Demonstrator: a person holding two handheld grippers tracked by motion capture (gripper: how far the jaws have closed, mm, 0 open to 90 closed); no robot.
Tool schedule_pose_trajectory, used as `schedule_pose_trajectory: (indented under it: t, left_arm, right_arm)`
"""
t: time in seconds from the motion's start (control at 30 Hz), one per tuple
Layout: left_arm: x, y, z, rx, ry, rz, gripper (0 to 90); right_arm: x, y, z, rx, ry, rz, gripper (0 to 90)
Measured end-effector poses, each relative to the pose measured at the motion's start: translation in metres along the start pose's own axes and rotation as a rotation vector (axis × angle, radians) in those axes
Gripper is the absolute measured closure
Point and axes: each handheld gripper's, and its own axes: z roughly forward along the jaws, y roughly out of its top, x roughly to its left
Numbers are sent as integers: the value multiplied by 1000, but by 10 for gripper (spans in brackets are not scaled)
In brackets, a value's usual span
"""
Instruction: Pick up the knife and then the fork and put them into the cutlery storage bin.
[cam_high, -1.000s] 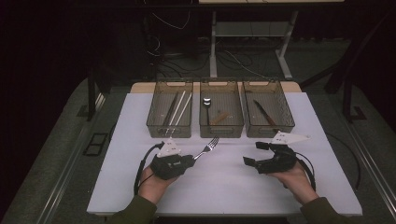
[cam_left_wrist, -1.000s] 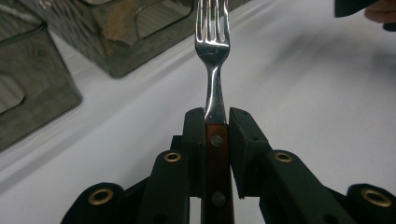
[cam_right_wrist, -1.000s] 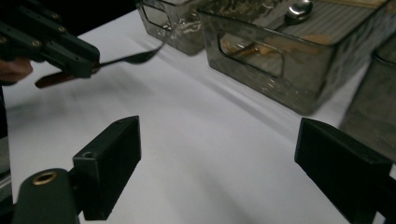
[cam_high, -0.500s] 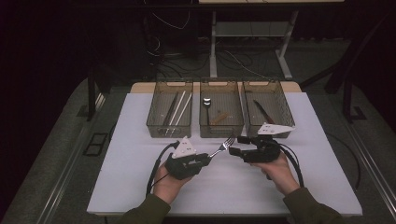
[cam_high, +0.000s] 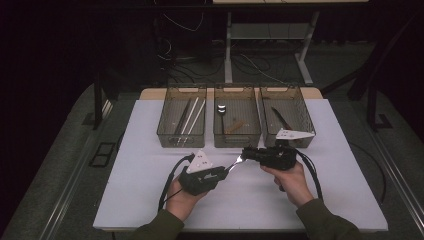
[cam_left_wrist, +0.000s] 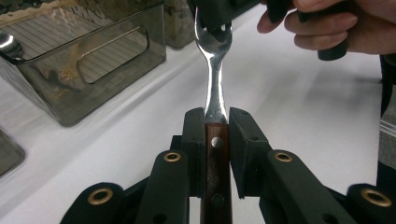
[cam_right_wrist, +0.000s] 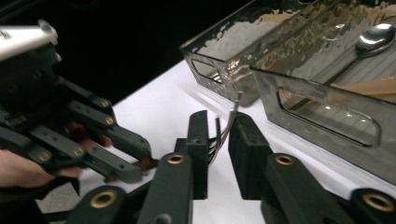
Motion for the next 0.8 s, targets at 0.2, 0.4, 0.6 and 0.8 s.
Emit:
schedule_pose_trajectory:
  t: [0.2,0.4,0.6,0.8]
  left_arm:
    - [2,-2,1,-5,-13,-25,764]
    - [2,-3,3,-6,-41,-28,749]
    - [5,-4,1,-28,-56,-32,686]
    - [11,-10,-11,-49,-78,-33,593]
  right_arm:
    - [6,7,2,-4,2,-14,835]
    - [12,12,5,-17,7,-27,865]
    - [16,16,6,-20,-3,-47,870]
    - [13,20,-1,-21,-37,-53,872]
